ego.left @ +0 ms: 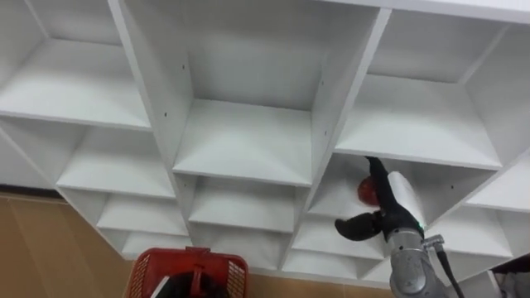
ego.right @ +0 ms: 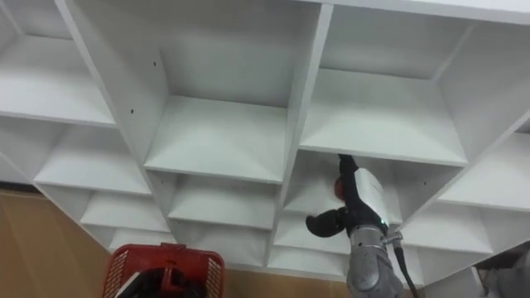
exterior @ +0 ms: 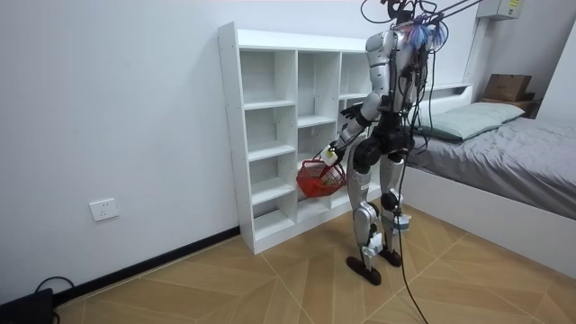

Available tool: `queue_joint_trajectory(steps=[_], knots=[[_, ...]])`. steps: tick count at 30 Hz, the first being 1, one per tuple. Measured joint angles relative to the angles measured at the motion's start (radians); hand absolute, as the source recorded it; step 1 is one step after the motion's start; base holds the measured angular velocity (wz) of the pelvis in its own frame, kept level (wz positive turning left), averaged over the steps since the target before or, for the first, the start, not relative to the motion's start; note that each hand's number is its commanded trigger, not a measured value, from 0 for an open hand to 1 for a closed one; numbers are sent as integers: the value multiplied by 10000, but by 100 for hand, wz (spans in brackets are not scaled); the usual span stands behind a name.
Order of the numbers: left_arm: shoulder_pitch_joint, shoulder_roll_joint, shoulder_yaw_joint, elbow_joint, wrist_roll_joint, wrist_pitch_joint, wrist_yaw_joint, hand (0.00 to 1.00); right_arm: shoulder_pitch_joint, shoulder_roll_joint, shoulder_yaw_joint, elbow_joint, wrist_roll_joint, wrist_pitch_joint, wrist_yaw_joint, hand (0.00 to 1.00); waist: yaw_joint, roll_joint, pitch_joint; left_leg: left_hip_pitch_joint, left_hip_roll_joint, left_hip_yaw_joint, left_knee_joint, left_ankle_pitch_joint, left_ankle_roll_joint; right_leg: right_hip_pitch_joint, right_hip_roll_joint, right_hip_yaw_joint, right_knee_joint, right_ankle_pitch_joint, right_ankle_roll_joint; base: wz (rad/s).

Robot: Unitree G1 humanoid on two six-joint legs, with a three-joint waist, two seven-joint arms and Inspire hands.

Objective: Collect fruits from the closet

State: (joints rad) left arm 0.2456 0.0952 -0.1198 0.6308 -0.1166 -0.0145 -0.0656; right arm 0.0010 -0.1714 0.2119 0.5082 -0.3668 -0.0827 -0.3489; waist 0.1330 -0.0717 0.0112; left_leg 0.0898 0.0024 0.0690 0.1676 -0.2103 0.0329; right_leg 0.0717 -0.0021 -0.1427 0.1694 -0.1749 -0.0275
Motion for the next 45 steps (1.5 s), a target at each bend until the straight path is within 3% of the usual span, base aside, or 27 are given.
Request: queue_joint_trajectory(steps=[10,16,20,24,33,38,45], knots=[[369,71,90,-7,-30,-151,-160,100,-34,-79,-3,678,220,-280,-447,0,21,-23,23,76,-21,-207,7,2,-4,159,-19,-139,-26,0,0,4],[487,191,90,-7,-76,-169,-309,100,-36,-180,-8,710,355,-386,-676,0,-80,-172,43,68,-105,-422,142,15,-13,261,-106,-350,-38,-57,-12,9],[691,197,254,-24,-16,-169,-351,100,-51,-226,-224,710,511,-390,-782,0,-103,-279,-11,65,-132,-485,199,13,-10,341,-132,-451,-142,-64,8,7],[856,213,383,-84,-3,-167,-347,100,-51,-310,-395,769,583,-393,-888,0,-164,-298,-32,63,-133,-536,204,13,-10,384,-122,-495,-135,-53,3,1],[1130,416,491,-703,-3,-168,-638,100,-69,-510,-386,1539,1159,-401,-835,0,-139,-197,11,2,-117,-533,203,12,-12,291,-118,-498,-81,-53,0,0],[1179,491,607,-704,9,-167,-889,100,-283,-784,-380,1539,1645,-364,-830,0,16,-340,3,-2,-119,-510,215,12,-11,259,-123,-486,-13,-54,0,0],[1194,746,694,-705,9,-114,-1017,100,-412,-808,-186,1900,2451,-274,-870,0,388,-470,20,-109,-111,-543,229,10,-11,187,-94,-509,14,-50,-6,0]])
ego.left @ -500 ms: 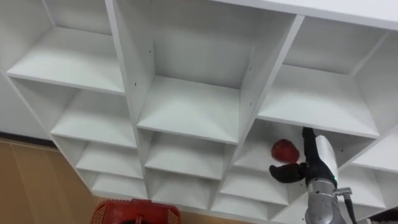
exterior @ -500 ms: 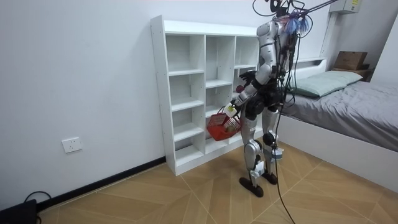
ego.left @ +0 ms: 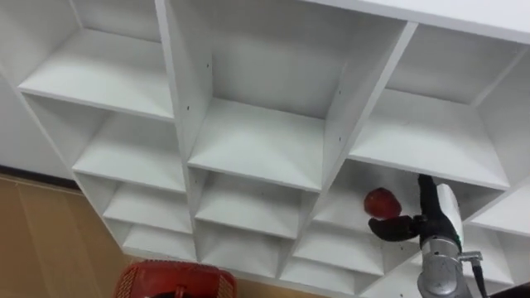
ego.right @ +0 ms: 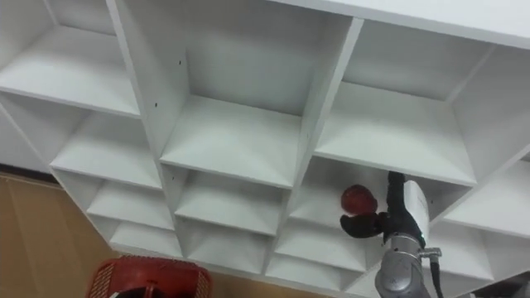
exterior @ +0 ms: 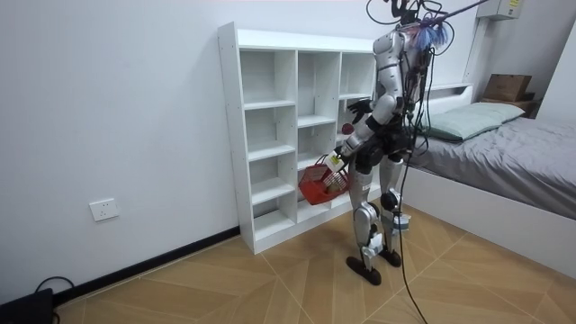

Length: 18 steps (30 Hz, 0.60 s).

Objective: Collect fruits from the closet

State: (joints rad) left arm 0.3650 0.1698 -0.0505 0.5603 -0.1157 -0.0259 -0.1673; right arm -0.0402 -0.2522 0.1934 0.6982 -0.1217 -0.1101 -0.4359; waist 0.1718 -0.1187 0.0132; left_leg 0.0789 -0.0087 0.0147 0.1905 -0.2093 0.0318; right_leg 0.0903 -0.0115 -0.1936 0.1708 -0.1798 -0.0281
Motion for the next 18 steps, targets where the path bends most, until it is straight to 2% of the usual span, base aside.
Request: queue_joint_trajectory(steps=[4,9,18], knots=[[11,55,76,-1,164,93,-2,100,-250,0,322,416,-102,41,-3,0,82,-50,11,-252,1,-40,93,-1,-2,-226,42,-21,32,19,-23,1],[-68,118,102,-174,323,127,-9,100,-1113,-33,288,1218,-404,80,-72,0,106,57,92,-836,-9,-180,456,-3,1,-607,-33,-143,171,48,-31,6],[-272,118,78,-179,325,157,-114,100,-2124,-370,289,1637,-367,123,-78,0,262,74,99,-1316,18,-206,660,-2,-1,-1032,-40,-215,335,73,-73,2]])
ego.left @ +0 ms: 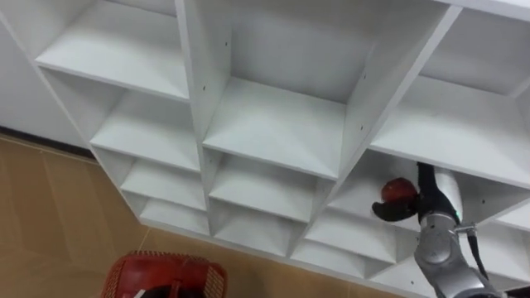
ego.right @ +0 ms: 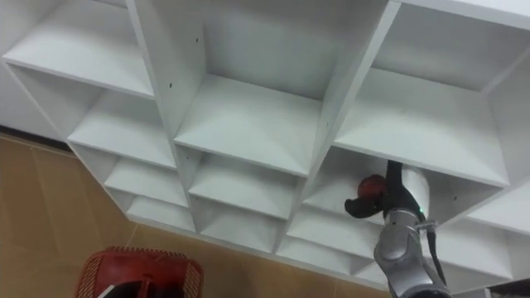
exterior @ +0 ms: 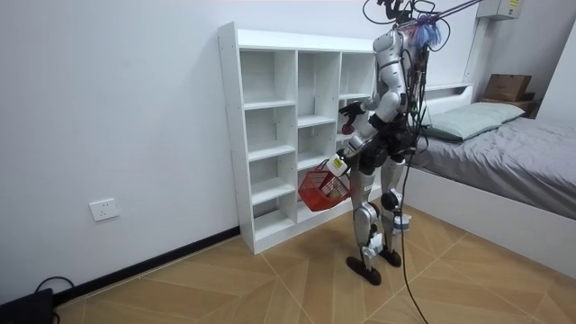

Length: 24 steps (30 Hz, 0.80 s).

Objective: Collect fruits from the closet

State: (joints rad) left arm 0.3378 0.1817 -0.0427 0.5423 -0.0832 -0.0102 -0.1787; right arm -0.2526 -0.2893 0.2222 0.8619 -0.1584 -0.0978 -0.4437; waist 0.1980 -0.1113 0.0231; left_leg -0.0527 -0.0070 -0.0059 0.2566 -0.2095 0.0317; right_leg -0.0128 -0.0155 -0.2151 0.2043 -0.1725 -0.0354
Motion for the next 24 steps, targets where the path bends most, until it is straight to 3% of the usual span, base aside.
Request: queue_joint_trajectory(steps=[24], knots=[[-357,11,-179,293,3,65,-62,100,-1122,-57,43,1869,345,271,107,0,284,-28,28,-129,31,112,17,2,-3,-163,5,-11,7,25,-31,-1]])
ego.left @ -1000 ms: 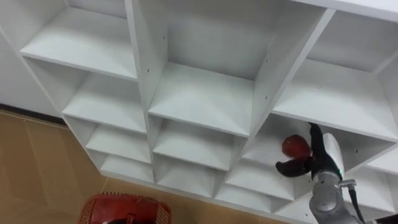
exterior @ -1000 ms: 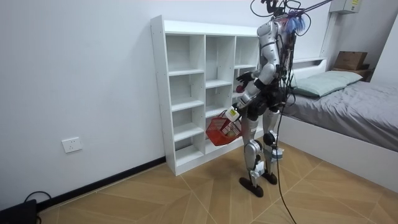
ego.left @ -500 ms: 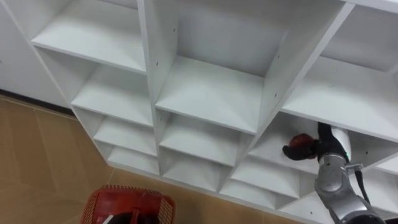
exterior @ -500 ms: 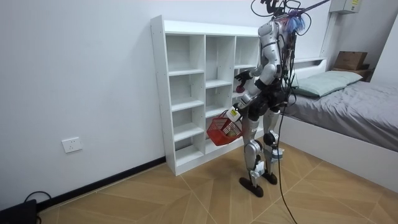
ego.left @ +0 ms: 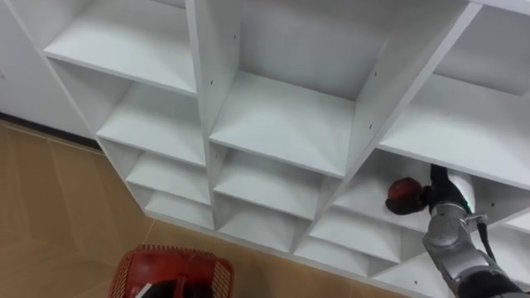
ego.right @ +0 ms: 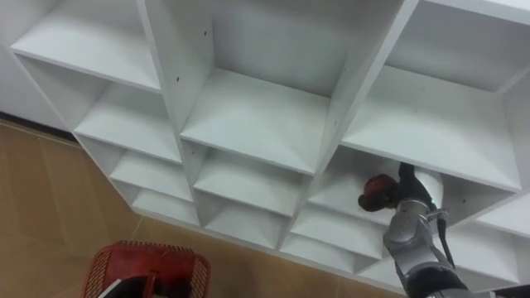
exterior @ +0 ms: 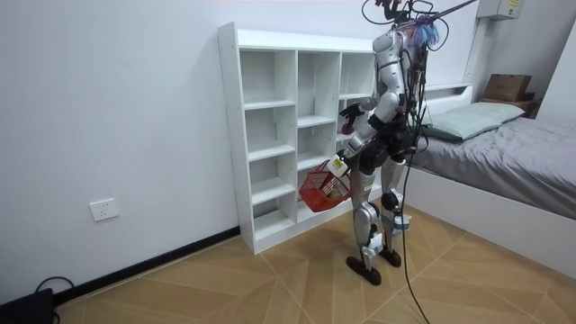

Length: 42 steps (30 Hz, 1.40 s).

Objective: Collect fruits from the closet

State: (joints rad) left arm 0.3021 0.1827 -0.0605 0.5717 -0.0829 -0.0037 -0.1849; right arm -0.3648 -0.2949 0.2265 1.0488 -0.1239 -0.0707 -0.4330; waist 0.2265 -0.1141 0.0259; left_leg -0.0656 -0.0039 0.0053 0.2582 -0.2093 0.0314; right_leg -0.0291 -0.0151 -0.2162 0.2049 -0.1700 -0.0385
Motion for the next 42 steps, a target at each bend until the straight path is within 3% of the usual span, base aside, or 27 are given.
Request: queue_joint_trajectory(steps=[42], knots=[[96,77,-4,-29,-11,-8,70,100,4,-22,-24,839,-351,-6,439,0,-12,44,26,-64,8,-28,16,4,-6,-72,4,-13,13,4,-7,0]])
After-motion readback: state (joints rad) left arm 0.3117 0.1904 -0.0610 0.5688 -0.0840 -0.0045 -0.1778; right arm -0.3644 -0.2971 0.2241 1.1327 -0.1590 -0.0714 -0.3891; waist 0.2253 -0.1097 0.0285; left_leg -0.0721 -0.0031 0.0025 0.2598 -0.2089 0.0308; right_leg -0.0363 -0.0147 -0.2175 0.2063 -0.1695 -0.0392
